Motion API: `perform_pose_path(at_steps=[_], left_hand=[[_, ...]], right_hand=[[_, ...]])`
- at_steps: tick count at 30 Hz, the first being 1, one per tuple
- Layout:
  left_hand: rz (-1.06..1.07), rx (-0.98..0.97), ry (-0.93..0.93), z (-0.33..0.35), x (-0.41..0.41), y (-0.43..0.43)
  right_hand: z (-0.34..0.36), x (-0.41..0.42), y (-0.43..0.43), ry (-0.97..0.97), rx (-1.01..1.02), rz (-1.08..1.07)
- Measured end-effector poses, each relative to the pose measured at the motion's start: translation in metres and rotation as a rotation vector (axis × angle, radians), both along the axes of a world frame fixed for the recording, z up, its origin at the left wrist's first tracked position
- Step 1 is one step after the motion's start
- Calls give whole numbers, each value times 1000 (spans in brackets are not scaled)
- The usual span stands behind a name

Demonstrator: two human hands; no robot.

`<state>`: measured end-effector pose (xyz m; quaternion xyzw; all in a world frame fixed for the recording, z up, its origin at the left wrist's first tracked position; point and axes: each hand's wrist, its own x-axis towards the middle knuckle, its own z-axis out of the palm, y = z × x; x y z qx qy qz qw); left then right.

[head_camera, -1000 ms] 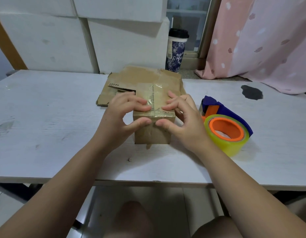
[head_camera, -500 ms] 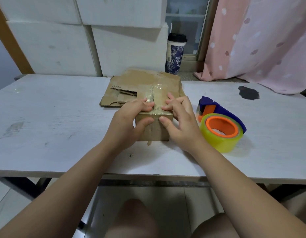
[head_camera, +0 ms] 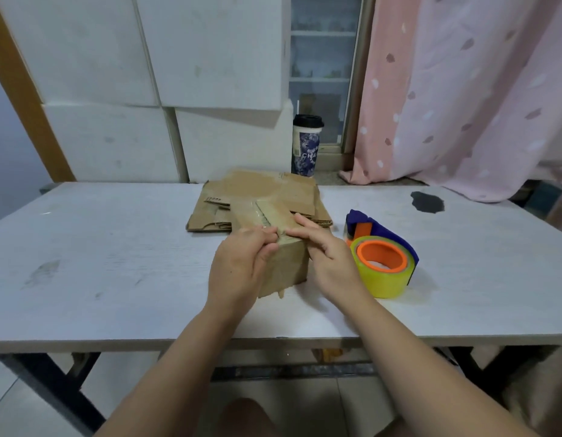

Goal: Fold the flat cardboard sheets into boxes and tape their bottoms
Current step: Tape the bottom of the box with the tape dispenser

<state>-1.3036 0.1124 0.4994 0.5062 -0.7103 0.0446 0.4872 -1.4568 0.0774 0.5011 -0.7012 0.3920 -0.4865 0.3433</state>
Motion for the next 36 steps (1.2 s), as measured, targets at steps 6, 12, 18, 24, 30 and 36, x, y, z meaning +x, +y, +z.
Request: perform_pose_path(at_steps=[6,12,18,24,30,36], left_hand=[[216,79,-139,7,-30,20],[80,107,390,24,5,15],[54,368,-174,34,33,12],[379,346,-471,29,26,32],[312,289,228,32,18,38],[-44,322,326,32,53,38]], right_hand=[[8,11,25,95,-326,-351],[1,11,42,349,-426,-302],[9,-1,39,343,-313,-62],[15,-17,20,300,-309,-156],[23,-59,-15,863,-213,-544],[30,-99,-37,993,243,-546]])
